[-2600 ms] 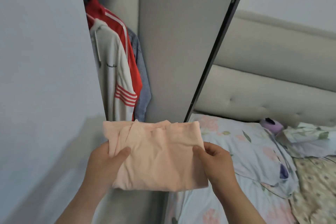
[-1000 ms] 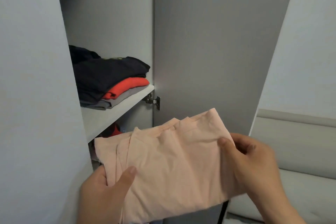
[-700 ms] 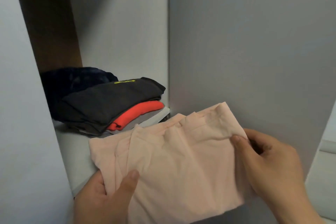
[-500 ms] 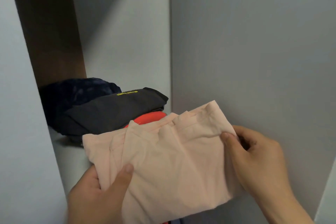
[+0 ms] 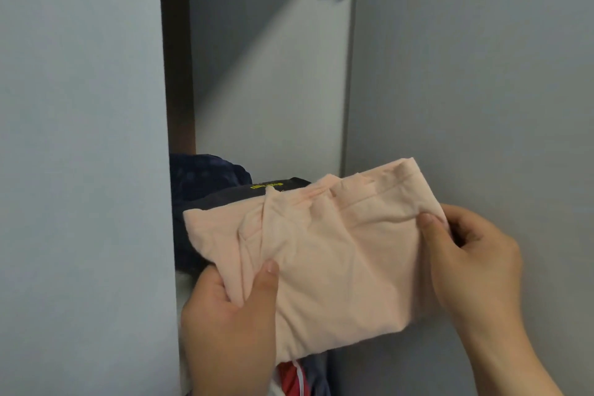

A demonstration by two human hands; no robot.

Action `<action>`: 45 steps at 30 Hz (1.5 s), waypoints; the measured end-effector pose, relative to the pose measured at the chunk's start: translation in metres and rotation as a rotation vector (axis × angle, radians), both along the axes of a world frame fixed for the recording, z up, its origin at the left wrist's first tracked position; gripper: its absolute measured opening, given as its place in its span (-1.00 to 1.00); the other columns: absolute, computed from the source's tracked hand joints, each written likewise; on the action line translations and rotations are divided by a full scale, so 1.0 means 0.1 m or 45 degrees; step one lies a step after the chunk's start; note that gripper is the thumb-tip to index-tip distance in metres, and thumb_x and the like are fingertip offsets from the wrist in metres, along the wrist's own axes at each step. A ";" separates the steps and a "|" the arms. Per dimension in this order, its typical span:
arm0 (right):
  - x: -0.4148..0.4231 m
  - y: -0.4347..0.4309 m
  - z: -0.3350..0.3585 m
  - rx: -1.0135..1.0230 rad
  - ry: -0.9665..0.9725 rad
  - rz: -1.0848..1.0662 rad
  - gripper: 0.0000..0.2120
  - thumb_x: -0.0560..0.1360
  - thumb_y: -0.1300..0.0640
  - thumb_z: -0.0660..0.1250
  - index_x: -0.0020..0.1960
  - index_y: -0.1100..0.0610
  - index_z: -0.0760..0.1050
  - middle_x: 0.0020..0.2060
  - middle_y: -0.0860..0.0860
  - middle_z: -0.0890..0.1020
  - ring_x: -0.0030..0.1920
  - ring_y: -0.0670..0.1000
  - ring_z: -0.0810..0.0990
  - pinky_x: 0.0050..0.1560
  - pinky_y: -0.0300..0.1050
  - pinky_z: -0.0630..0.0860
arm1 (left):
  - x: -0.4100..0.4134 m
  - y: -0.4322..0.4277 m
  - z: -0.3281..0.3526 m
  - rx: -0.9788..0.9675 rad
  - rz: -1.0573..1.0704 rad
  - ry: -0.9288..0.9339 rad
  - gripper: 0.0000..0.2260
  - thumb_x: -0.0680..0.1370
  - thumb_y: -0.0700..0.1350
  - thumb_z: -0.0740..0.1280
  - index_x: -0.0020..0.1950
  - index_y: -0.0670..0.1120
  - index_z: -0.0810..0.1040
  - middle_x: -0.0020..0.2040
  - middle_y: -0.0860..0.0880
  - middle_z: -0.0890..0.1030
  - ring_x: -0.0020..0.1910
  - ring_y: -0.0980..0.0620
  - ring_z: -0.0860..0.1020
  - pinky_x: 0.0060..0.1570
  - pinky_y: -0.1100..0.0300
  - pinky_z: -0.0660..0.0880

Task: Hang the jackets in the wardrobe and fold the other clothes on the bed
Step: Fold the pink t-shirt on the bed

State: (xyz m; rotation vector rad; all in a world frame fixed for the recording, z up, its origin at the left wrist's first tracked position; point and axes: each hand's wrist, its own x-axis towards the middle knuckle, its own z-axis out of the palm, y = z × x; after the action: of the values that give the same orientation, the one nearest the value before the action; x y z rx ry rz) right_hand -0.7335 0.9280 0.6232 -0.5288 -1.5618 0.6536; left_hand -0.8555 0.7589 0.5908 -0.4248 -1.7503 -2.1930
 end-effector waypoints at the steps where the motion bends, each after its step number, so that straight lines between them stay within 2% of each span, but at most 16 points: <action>1: -0.09 0.03 0.09 0.025 0.020 0.023 -0.77 0.51 0.16 0.38 -0.23 -0.14 0.59 -0.27 -0.33 0.65 -0.25 -0.28 0.58 -0.32 -0.46 0.40 | -0.04 0.01 0.08 0.027 0.023 0.030 -0.82 0.31 0.06 0.48 -0.29 0.03 0.53 -0.35 0.18 0.58 -0.28 0.16 0.54 -0.31 0.23 0.38; 5: -0.56 0.16 0.61 0.088 0.073 0.139 -0.81 0.51 0.15 0.35 -0.21 -0.11 0.58 -0.31 -0.27 0.65 -0.23 -0.28 0.58 -0.30 -0.42 0.39 | -0.28 0.11 0.43 0.124 0.083 0.107 -0.88 0.43 0.10 0.45 -0.14 0.13 0.55 -0.16 0.17 0.63 -0.14 0.14 0.60 -0.07 0.08 0.55; 9: -1.08 0.35 1.10 0.097 0.152 0.252 -0.85 0.51 0.11 0.33 -0.18 0.09 0.64 -0.29 -0.11 0.66 -0.23 -0.08 0.61 -0.22 -0.14 0.50 | -0.43 0.29 0.77 0.389 0.164 0.189 -0.91 0.36 0.11 0.42 -0.16 0.19 0.59 -0.16 0.29 0.66 -0.18 0.27 0.64 -0.15 0.17 0.55; 13: -1.62 0.56 1.35 0.048 0.126 0.369 -0.76 0.52 0.11 0.33 -0.27 0.19 0.57 -0.35 0.04 0.62 -0.26 0.11 0.57 -0.20 0.05 0.51 | -0.70 0.43 1.00 0.541 0.173 0.107 -0.92 0.39 0.00 0.45 -0.20 0.18 0.59 -0.21 0.28 0.66 -0.20 0.25 0.65 -0.21 0.21 0.56; 17: -2.10 0.90 1.25 -0.054 -0.129 0.417 -0.68 0.49 0.13 0.36 -0.42 0.13 0.44 -0.46 0.01 0.50 -0.33 0.11 0.47 -0.28 -0.04 0.39 | -1.00 0.53 0.95 0.645 0.065 -0.114 -0.86 0.46 -0.20 0.43 -0.15 0.05 0.63 -0.23 0.17 0.70 -0.23 0.14 0.69 -0.34 0.26 0.59; 20: -2.41 1.10 1.06 -0.149 -0.296 0.462 -0.84 0.47 0.14 0.40 -0.27 0.16 0.60 -0.29 0.04 0.66 -0.18 0.10 0.63 -0.18 -0.10 0.49 | -1.10 0.62 0.78 0.570 0.108 -0.212 -0.86 0.48 -0.24 0.40 -0.18 0.01 0.59 -0.18 0.10 0.67 -0.19 0.07 0.67 -0.22 0.22 0.55; 25: -2.68 1.15 0.78 -0.290 -0.385 0.564 -0.84 0.47 0.14 0.38 -0.29 0.03 0.55 -0.34 -0.12 0.58 -0.16 0.04 0.60 -0.17 -0.20 0.39 | -1.17 0.66 0.61 0.453 0.202 -0.206 -0.80 0.48 -0.28 0.37 -0.19 0.03 0.54 -0.14 0.05 0.63 -0.12 -0.04 0.62 -0.07 0.08 0.52; 27: -2.72 1.17 0.69 -0.251 -0.449 0.545 -0.87 0.47 0.15 0.36 -0.25 0.06 0.57 -0.31 -0.08 0.60 -0.13 0.07 0.62 -0.18 -0.20 0.38 | -1.19 0.64 0.61 0.422 0.239 -0.213 -0.79 0.47 -0.30 0.35 -0.08 0.02 0.54 -0.09 -0.02 0.63 -0.09 -0.09 0.62 -0.03 0.00 0.56; 28: -2.74 1.18 0.65 -0.218 -0.485 0.521 -0.90 0.48 0.15 0.35 -0.21 0.08 0.59 -0.27 -0.05 0.62 -0.12 0.08 0.61 -0.18 -0.19 0.37 | -1.18 0.64 0.62 0.427 0.243 -0.225 -0.73 0.47 -0.32 0.33 0.09 -0.03 0.54 0.00 -0.07 0.63 -0.04 -0.12 0.62 0.03 -0.06 0.57; 30: -2.76 1.18 0.63 -0.157 -0.549 0.466 -0.91 0.50 0.14 0.33 -0.09 0.08 0.61 -0.12 0.03 0.66 -0.12 0.07 0.56 -0.15 -0.19 0.36 | -1.16 0.64 0.64 0.421 0.250 -0.235 -0.44 0.47 -0.36 0.31 0.46 -0.07 0.36 0.19 -0.13 0.59 0.10 -0.15 0.60 0.16 -0.15 0.54; 33: -2.74 1.18 0.66 -0.042 -0.693 0.396 -0.83 0.53 0.13 0.30 0.07 0.12 0.60 0.05 0.08 0.66 -0.01 0.12 0.58 -0.09 -0.18 0.38 | -1.09 0.60 0.70 0.341 0.291 -0.201 -0.30 0.49 -0.35 0.30 0.57 -0.02 0.17 0.34 -0.15 0.48 0.23 -0.18 0.52 0.26 -0.18 0.47; 36: -2.66 1.16 0.74 0.135 -0.866 0.281 -0.78 0.54 0.09 0.29 0.11 0.16 0.58 0.08 0.09 0.65 0.08 0.14 0.60 -0.07 -0.13 0.42 | -0.94 0.57 0.77 -0.079 0.600 -0.064 -0.31 0.50 -0.18 0.30 0.57 0.00 0.07 0.54 -0.16 0.20 0.46 -0.21 0.28 0.42 -0.14 0.27; 38: -2.62 1.07 0.83 0.276 -0.813 0.270 -0.77 0.54 0.06 0.27 0.10 0.13 0.60 0.07 0.06 0.66 0.09 0.13 0.60 -0.02 -0.10 0.48 | -0.88 0.58 0.80 -0.531 0.889 0.286 -0.33 0.49 -0.06 0.28 0.56 0.00 0.11 0.60 -0.15 0.05 0.57 -0.15 0.04 0.49 -0.13 0.07; 39: -2.61 1.00 0.87 0.336 -0.742 0.353 -0.77 0.54 0.06 0.25 0.09 0.10 0.62 0.07 0.04 0.67 0.10 0.11 0.60 0.04 -0.08 0.51 | -0.87 0.59 0.84 -0.704 0.900 0.414 -0.38 0.50 -0.03 0.28 0.55 -0.01 0.19 0.60 -0.13 0.08 0.58 -0.10 0.01 0.50 -0.12 0.04; 41: -2.59 0.84 0.92 0.387 -0.679 0.615 -0.78 0.55 0.05 0.24 0.03 0.04 0.65 0.01 -0.05 0.69 0.05 0.02 0.61 0.10 -0.06 0.53 | -0.89 0.65 0.94 -0.948 0.703 0.442 -0.51 0.57 0.02 0.25 0.50 0.01 0.31 0.59 -0.04 0.18 0.57 -0.03 0.07 0.50 -0.07 0.11; 45: -2.60 0.71 0.81 0.358 -0.929 0.852 -0.71 0.58 -0.02 0.23 -0.23 0.02 0.61 -0.25 -0.09 0.64 -0.12 -0.01 0.59 -0.13 -0.12 0.48 | -1.00 0.71 0.88 -1.482 0.472 0.370 -0.52 0.59 0.19 0.07 0.47 0.06 0.32 0.44 0.00 0.36 0.44 -0.06 0.27 0.41 -0.01 0.22</action>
State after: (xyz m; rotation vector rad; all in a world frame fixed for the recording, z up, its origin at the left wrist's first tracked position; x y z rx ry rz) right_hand -0.9932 0.9991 0.7046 0.0073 -2.5216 0.7571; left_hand -0.9557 0.8302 0.6784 -0.5436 -2.4803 -0.6509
